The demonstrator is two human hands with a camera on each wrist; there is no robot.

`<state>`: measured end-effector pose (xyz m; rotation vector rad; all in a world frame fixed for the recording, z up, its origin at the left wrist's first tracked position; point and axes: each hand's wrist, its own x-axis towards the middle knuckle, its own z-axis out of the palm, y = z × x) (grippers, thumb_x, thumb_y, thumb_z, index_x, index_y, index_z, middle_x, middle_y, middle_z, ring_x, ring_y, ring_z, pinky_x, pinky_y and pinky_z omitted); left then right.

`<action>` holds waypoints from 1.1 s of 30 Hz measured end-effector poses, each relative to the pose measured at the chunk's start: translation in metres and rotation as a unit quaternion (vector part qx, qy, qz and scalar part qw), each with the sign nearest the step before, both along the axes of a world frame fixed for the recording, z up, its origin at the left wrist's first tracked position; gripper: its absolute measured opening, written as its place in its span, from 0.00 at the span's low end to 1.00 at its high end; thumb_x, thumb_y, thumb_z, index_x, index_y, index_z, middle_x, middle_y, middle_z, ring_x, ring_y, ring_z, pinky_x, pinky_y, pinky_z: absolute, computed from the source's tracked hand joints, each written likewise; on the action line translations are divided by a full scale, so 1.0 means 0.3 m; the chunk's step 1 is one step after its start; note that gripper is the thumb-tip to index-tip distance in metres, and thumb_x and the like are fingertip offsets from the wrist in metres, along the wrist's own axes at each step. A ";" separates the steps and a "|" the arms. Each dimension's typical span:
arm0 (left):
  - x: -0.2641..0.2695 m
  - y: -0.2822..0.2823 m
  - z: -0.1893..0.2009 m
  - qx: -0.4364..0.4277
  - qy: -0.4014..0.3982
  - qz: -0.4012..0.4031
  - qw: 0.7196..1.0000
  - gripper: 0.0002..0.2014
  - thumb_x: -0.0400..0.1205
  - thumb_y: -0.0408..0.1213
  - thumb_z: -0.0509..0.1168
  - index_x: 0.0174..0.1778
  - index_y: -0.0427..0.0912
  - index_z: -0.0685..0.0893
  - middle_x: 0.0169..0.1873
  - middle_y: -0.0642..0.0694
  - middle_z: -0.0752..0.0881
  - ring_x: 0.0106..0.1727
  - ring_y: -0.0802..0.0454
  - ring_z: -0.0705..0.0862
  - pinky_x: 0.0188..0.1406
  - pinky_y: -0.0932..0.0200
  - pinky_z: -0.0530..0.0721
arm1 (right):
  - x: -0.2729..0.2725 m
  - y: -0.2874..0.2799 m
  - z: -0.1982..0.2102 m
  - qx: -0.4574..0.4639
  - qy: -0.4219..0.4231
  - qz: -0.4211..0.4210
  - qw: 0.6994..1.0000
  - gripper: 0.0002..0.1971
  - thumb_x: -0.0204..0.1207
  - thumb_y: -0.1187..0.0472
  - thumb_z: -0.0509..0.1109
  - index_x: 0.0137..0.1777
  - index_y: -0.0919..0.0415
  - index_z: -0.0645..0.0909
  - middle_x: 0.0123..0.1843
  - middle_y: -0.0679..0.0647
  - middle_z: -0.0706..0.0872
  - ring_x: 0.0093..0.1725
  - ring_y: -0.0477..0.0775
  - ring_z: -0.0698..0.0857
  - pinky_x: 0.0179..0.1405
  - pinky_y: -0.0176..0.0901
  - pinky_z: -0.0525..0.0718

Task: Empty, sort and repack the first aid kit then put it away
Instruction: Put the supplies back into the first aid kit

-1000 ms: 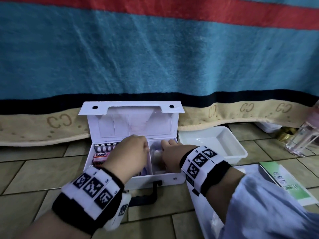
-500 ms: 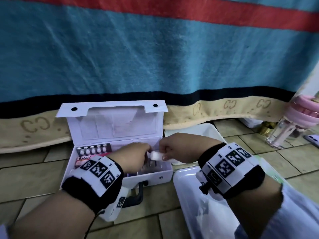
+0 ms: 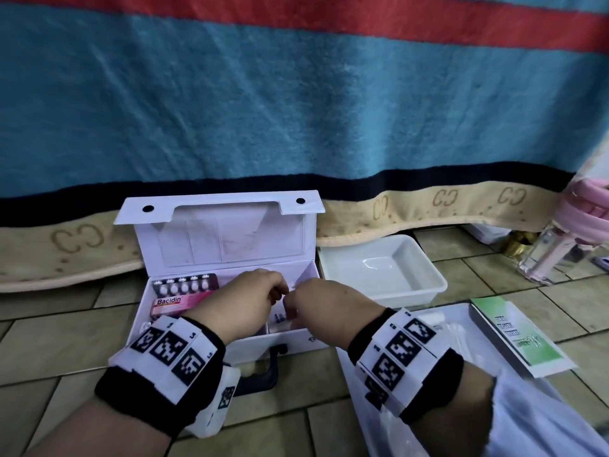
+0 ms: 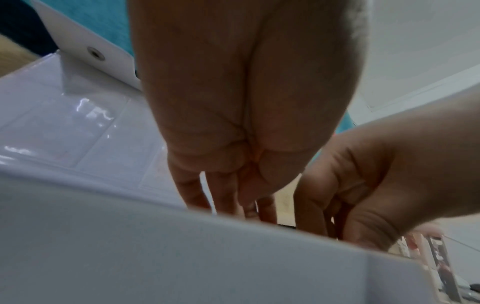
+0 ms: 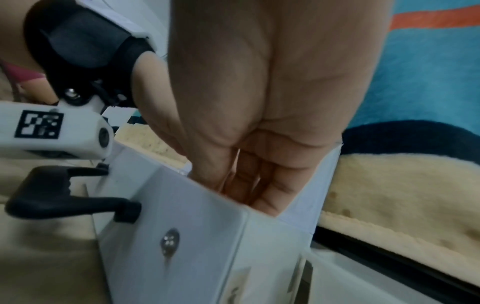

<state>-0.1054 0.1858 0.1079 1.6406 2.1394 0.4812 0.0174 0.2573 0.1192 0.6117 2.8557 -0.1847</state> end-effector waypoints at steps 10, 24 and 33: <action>0.017 -0.016 -0.027 -0.005 0.046 -0.033 0.998 0.11 0.83 0.35 0.59 0.57 0.47 0.83 0.54 0.52 0.80 0.55 0.55 0.78 0.51 0.67 0.70 | 0.123 0.102 0.095 -0.075 0.079 -0.052 0.993 0.13 0.81 0.60 0.64 0.64 0.51 0.83 0.63 0.49 0.83 0.64 0.51 0.78 0.63 0.40 0.72; 0.231 0.033 0.035 0.046 0.055 -0.046 0.996 0.09 0.84 0.41 0.59 0.56 0.51 0.82 0.54 0.58 0.77 0.45 0.62 0.78 0.50 0.63 0.74 | 0.540 0.341 0.068 0.055 -0.098 -0.183 0.977 0.13 0.76 0.52 0.69 0.59 0.46 0.82 0.53 0.44 0.83 0.56 0.48 0.81 0.47 0.36 0.72; 0.383 0.080 -0.030 0.050 0.042 -0.035 0.997 0.08 0.81 0.45 0.61 0.55 0.54 0.80 0.55 0.58 0.78 0.57 0.55 0.79 0.61 0.54 0.78 | 0.520 0.305 -0.076 0.110 -0.098 -0.127 0.981 0.15 0.78 0.59 0.61 0.64 0.52 0.76 0.62 0.53 0.79 0.59 0.57 0.83 0.49 0.48 0.81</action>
